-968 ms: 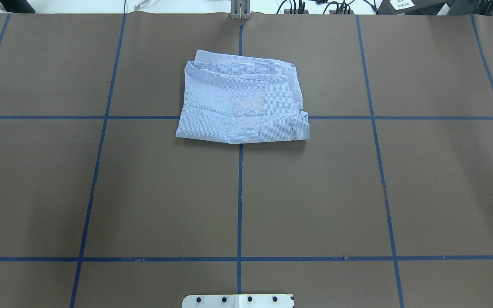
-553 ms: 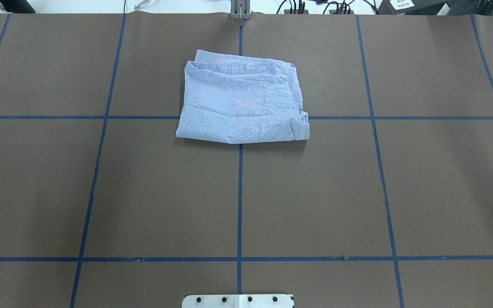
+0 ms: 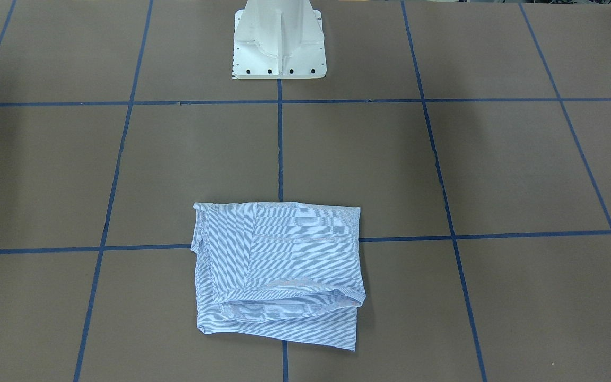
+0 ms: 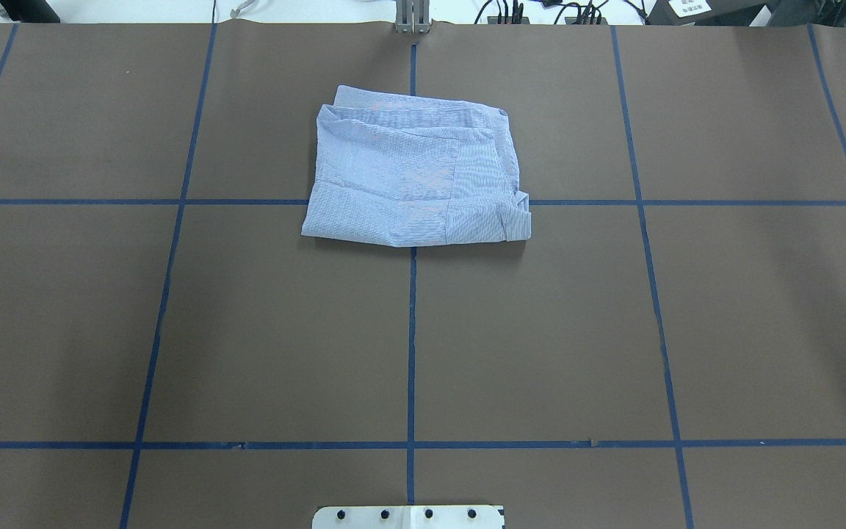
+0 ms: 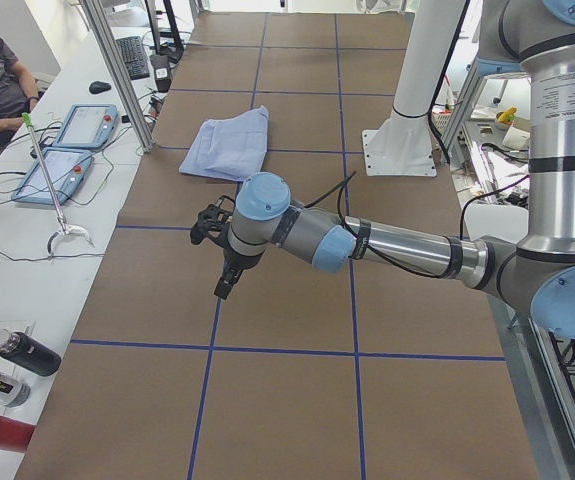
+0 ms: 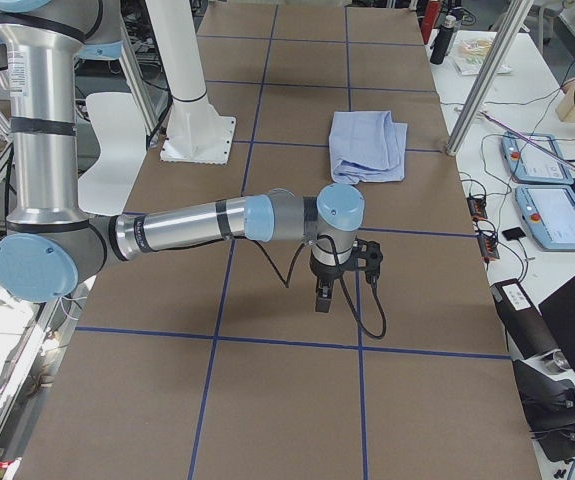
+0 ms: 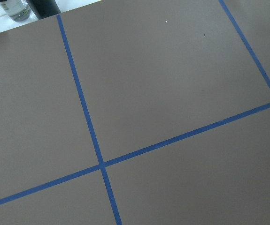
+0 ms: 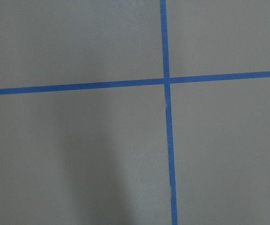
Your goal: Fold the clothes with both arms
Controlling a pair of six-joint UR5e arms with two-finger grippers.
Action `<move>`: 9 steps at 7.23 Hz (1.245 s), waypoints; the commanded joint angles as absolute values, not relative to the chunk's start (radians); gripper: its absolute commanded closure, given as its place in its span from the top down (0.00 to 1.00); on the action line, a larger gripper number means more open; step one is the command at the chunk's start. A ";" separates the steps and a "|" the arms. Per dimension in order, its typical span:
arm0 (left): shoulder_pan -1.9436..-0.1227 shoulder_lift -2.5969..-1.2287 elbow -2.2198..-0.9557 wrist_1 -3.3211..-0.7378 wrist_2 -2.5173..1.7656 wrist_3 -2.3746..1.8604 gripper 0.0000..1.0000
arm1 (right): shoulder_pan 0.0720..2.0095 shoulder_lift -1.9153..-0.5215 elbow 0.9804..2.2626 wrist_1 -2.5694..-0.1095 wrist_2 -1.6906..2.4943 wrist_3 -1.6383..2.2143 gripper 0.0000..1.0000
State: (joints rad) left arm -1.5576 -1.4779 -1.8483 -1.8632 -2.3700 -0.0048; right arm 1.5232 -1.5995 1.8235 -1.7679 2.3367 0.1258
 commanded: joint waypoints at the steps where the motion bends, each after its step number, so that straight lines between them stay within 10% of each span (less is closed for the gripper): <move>1: -1.557 -1.482 -1.851 -1.864 -2.364 -0.003 1.00 | 1.523 -1.601 1.824 -1.769 2.338 0.126 1.00; 9: -1.557 -1.480 -1.870 -1.871 -2.367 -0.003 1.00 | 1.523 -1.612 1.835 -1.770 2.350 0.126 1.00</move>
State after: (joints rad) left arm -1.5570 -1.4816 -1.8626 -1.8713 -2.3645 -0.0031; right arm 1.5233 -1.6110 1.8344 -1.7707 2.3501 0.1258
